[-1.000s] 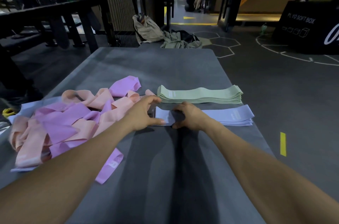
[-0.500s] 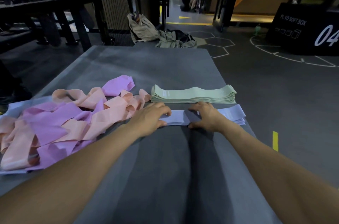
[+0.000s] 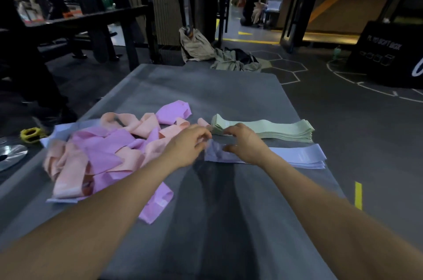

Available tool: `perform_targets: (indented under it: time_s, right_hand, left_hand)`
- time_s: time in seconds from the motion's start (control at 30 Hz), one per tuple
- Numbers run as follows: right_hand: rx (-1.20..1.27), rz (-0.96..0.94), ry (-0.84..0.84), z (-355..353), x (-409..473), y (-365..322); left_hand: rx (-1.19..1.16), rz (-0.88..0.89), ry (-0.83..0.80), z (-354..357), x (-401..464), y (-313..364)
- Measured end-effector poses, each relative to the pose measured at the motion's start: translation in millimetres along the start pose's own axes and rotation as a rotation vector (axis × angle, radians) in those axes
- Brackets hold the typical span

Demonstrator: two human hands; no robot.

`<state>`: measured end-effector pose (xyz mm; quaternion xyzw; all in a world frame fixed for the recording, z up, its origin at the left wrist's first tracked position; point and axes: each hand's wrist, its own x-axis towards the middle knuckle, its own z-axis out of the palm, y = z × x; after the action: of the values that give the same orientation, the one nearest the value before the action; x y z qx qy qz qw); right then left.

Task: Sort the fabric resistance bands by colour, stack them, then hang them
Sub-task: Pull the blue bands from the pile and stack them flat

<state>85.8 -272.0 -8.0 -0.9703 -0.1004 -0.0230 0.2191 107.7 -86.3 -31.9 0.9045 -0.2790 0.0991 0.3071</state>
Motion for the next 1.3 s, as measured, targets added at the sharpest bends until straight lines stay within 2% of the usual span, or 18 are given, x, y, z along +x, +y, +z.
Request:
perform_targets:
  time_s: [0.23, 0.47, 0.73, 0.93, 1.07, 1.3]
  right_hand:
    - [0.105, -0.125, 0.032, 35, 42, -96]
    - [0.180, -0.217, -0.037, 76, 80, -173]
    - [0.075, -0.233, -0.062, 107, 125, -211]
    - [0.140, -0.249, -0.099, 130, 144, -209]
    - [0.144, -0.242, -0.107, 133, 142, -205]
    - [0.174, -0.207, -0.097, 108, 120, -212]
  left_hand:
    - [0.065, -0.251, 0.170, -79, -37, -63]
    - [0.165, -0.582, 0.372, -152, -76, -145]
    - [0.251, -0.873, 0.383, -164, -76, -201]
    - [0.237, -1.089, 0.180, -157, -57, -226]
    - [0.192, -1.100, 0.124, -163, -57, -230]
    - [-0.093, -0.786, 0.340, -174, -54, -190]
